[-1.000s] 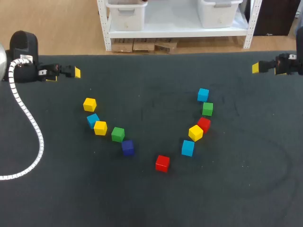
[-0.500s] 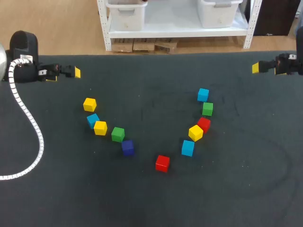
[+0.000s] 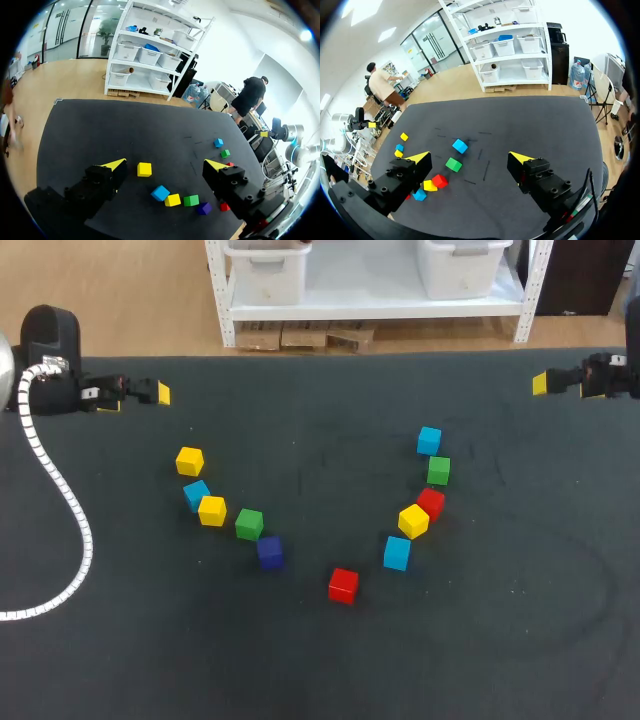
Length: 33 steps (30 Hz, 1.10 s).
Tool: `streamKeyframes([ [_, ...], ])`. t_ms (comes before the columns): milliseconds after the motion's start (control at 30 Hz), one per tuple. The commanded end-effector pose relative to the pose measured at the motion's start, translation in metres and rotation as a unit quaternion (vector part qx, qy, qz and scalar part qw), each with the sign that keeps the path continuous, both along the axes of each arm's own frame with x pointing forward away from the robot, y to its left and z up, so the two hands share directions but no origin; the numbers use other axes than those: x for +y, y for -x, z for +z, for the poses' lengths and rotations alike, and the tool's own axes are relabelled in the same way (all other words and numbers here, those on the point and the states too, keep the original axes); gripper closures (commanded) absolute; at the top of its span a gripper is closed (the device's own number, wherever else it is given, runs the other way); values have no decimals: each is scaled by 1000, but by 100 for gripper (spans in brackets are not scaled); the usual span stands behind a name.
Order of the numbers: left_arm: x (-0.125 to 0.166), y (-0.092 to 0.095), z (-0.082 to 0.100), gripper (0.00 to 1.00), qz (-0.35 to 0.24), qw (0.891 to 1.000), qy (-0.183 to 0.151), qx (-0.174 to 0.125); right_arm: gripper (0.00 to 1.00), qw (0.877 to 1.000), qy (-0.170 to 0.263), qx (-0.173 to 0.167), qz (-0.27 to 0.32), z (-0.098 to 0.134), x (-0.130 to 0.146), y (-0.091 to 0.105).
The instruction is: Place the blue cubes, place green cubes on the blue cubes, place the yellow cubes on the green cubes, then place the red cubes on the yellow cubes, and place purple cube on the red cubes.
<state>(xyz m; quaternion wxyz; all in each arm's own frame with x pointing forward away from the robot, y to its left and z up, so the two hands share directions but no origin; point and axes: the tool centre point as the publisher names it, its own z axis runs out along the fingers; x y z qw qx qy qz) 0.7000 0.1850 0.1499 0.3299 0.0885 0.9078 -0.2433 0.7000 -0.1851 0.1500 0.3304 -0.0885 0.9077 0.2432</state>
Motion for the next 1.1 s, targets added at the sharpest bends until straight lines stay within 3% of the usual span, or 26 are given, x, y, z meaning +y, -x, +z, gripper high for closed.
streamKeyframes([
  [33, 0, 0, 0, 0, 0, 1000, 0, 0, 0, 1000, 0, 0, 0, 0, 0, 0],
  [333, 0, 0, 0, 0, 0, 1000, 0, 0, 0, 1000, 0, 0, 0, 0, 0, 0],
  [633, 0, 0, 0, 0, 0, 1000, 0, 0, 0, 987, 25, -13, 155, 10, -8, -14],
  [733, 0, 0, 0, 0, 0, 1000, 0, 0, 0, 973, 51, -25, 224, 13, -7, -10],
  [833, 0, 0, 0, 0, 0, 1000, 0, 0, 0, 944, 80, -44, 318, 15, -4, -3],
  [1100, 0, 0, 0, 0, 0, 1000, 0, 0, 0, 865, 128, -81, 478, 9, 7, 12],
])
